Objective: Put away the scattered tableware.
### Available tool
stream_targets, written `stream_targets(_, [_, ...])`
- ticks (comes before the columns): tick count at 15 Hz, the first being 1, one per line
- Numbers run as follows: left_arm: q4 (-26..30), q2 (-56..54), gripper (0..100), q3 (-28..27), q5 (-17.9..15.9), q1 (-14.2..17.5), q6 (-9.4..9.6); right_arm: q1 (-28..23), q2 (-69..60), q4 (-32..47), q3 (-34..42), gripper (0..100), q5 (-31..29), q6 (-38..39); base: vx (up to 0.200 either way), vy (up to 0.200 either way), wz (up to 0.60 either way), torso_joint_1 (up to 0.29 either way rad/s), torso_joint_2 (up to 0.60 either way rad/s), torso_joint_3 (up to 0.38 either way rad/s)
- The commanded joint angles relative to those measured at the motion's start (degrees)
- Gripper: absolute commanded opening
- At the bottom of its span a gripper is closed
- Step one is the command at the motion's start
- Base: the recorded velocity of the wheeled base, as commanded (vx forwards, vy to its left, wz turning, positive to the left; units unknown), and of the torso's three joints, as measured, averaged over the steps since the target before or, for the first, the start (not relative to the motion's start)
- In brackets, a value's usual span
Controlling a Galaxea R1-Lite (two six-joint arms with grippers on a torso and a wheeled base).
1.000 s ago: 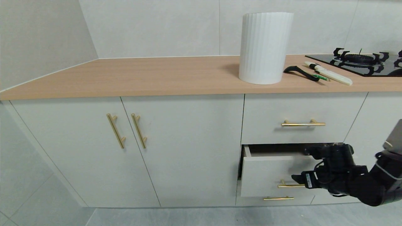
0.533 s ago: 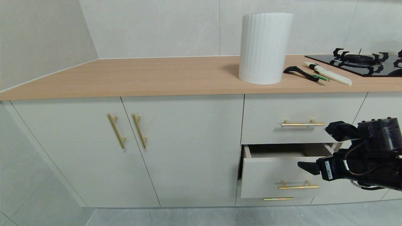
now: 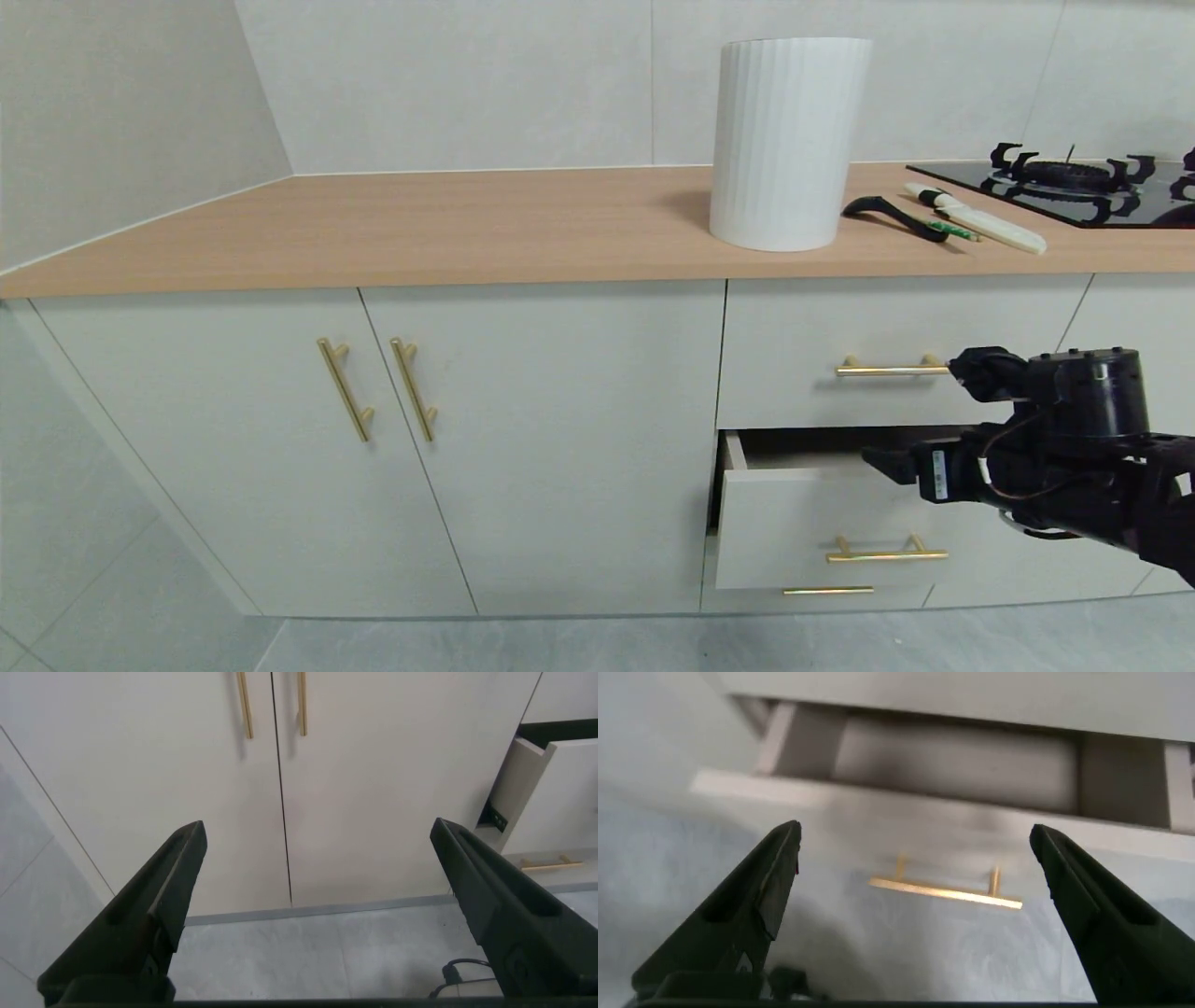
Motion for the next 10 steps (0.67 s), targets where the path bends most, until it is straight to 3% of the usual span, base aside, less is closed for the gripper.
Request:
stream_targets(1, [0.0,0.1,100,0.0,0.0,0.0,-0.01,-0.2,8.2,-5.0,0.2,100,-2.2,0.3,0.000,0.000,0.00,0.000,0.00,0.000])
stream_targets(10, [0.0,0.1,100,0.0,0.0,0.0,-0.01,-0.2,22.9,-26.1,0.6,100,-9.4,0.0,0.000,0.000,0.00,0.000,0.00,0.000])
